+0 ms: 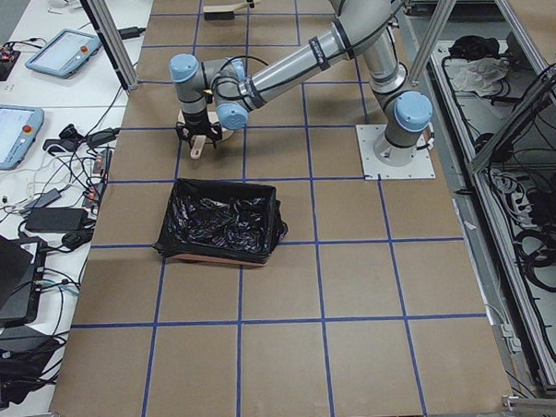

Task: Sweep and dump trash into bin
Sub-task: 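Grasp the white brush handle with the right gripper and lift it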

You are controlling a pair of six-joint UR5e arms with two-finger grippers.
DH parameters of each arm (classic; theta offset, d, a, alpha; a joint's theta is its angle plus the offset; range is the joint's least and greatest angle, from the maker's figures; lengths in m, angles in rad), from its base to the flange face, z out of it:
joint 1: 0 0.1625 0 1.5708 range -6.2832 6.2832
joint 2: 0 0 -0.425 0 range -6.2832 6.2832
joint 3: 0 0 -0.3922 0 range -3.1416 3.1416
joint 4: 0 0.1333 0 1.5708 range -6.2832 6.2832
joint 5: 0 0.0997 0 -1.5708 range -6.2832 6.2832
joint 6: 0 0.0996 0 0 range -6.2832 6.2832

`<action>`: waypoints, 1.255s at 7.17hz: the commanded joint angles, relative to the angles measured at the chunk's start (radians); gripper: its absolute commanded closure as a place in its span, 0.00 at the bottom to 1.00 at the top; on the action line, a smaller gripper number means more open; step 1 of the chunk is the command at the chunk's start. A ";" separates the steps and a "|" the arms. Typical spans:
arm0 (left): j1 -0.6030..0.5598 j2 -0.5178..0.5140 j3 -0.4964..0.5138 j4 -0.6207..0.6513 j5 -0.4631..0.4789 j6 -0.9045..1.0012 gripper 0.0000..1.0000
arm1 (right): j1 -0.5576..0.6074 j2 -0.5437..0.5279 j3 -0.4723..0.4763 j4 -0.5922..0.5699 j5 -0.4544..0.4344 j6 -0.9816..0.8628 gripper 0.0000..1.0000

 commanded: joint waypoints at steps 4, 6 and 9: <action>-0.005 -0.035 0.026 0.036 -0.008 0.009 0.19 | 0.000 0.016 -0.007 -0.002 -0.001 -0.001 0.34; -0.005 -0.048 0.029 0.037 -0.008 0.011 0.36 | 0.002 0.014 -0.009 -0.010 -0.001 0.000 0.48; -0.012 -0.048 0.029 0.036 -0.002 0.015 0.86 | 0.002 0.022 -0.010 -0.019 0.001 0.000 0.79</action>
